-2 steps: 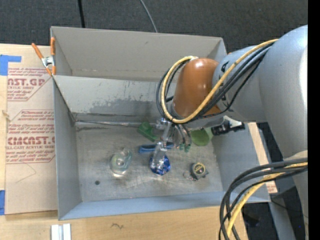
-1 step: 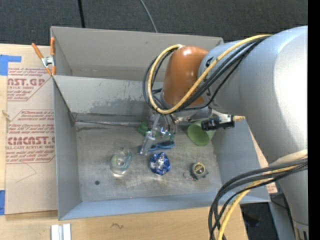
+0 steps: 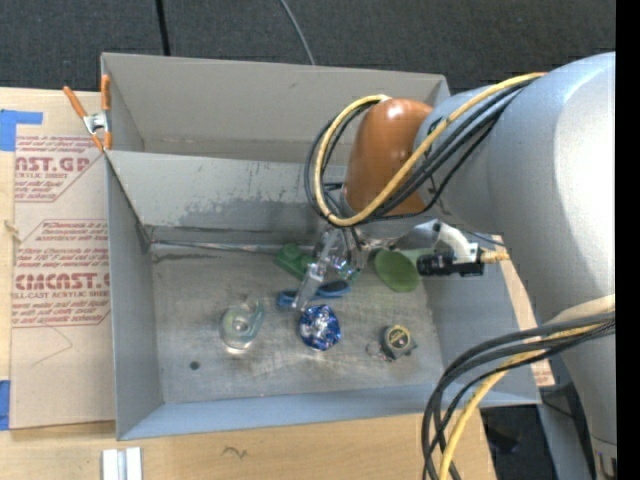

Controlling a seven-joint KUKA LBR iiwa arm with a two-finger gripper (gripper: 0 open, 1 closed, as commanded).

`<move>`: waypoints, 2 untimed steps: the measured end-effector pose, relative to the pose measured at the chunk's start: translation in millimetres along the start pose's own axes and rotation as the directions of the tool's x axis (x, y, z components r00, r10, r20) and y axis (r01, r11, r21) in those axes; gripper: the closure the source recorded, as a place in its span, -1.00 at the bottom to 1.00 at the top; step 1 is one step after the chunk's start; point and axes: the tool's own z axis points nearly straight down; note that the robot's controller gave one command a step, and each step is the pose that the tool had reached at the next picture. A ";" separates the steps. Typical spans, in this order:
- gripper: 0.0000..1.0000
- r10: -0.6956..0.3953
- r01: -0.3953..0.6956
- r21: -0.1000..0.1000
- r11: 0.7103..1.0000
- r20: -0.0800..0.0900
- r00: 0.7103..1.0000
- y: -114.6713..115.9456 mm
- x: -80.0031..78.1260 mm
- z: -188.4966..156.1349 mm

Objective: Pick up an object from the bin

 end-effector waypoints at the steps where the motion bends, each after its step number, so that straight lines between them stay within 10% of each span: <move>1: -1.00 0.131 -0.131 -0.002 0.991 0.004 0.991 22.6 13.6 27.0; 2: -1.00 0.250 -0.250 -0.009 0.968 0.006 0.968 -8.4 35.0 26.4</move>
Offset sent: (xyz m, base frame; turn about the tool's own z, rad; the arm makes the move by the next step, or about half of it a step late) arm -0.0037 0.0267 -0.0295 0.1320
